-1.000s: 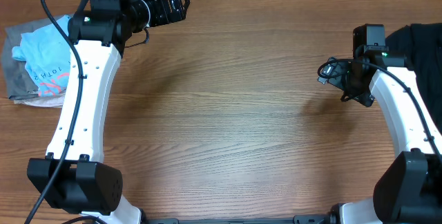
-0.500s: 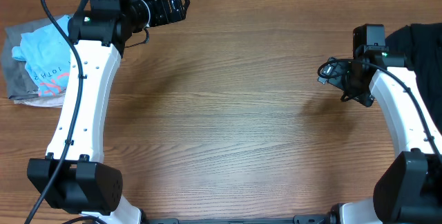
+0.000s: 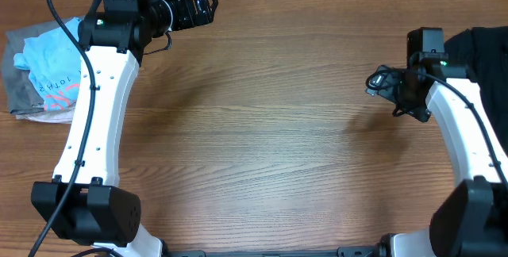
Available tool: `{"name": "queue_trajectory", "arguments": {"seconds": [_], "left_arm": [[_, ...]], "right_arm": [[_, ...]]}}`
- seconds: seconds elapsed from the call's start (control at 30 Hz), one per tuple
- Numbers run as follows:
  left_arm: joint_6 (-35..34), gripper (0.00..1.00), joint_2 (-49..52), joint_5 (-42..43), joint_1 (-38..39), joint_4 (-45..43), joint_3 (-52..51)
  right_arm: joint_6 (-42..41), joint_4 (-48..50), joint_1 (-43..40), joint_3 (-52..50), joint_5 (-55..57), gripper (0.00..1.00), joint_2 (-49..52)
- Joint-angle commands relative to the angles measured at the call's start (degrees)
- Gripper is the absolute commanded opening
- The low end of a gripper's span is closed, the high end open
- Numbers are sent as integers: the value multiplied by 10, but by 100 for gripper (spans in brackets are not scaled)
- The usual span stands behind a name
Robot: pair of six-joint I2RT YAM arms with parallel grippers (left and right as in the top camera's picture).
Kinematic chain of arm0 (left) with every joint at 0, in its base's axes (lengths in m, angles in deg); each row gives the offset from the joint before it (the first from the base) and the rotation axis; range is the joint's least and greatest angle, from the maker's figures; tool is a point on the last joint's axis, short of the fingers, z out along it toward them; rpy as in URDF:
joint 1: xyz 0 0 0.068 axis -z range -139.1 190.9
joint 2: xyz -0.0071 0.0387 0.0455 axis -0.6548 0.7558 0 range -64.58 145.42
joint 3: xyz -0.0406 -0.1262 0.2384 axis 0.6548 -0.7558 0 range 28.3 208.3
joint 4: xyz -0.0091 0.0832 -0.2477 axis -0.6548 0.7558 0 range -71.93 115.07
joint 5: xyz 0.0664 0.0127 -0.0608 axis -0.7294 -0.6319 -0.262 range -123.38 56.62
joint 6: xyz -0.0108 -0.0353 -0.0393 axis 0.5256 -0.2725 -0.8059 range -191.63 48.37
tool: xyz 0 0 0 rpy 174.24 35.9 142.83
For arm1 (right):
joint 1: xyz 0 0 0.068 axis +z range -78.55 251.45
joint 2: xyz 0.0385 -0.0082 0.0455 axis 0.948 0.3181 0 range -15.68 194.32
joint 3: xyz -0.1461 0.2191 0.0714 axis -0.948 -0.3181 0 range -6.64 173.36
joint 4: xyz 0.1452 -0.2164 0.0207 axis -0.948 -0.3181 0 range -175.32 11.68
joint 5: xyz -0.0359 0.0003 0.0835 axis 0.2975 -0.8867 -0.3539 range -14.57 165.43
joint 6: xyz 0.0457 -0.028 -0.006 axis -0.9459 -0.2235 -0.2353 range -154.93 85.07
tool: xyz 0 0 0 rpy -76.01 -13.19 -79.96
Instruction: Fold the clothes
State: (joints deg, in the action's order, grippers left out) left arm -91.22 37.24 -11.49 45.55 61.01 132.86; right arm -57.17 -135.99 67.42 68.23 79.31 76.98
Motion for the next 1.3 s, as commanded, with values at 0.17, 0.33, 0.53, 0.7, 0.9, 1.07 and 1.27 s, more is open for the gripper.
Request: {"name": "queue_trajectory", "arguments": {"seconds": [0.17, 0.33, 0.53, 0.7, 0.9, 1.07, 1.27], "left_arm": [[-2, 100, 1, 2, -1, 2, -2], [-2, 100, 1, 2, -1, 2, -2], [-2, 100, 1, 2, -1, 2, -2], [-2, 100, 1, 2, -1, 2, -2], [-2, 100, 1, 2, -1, 2, -2], [-2, 100, 1, 2, -1, 2, -2], [-2, 100, 1, 2, -1, 2, -2]], "right_arm": [[1, 3, 3, 2, 7, 100, -179], [1, 3, 3, 2, 7, 100, -299], [1, 3, 3, 2, 7, 100, -433], [1, 3, 3, 2, 7, 100, -529], [1, -1, 35, 2, 8, 100, -604], [-1, -35, 86, 1, 5, 100, -677], [-3, -51, 121, -24, 5, 100, -747]]}}
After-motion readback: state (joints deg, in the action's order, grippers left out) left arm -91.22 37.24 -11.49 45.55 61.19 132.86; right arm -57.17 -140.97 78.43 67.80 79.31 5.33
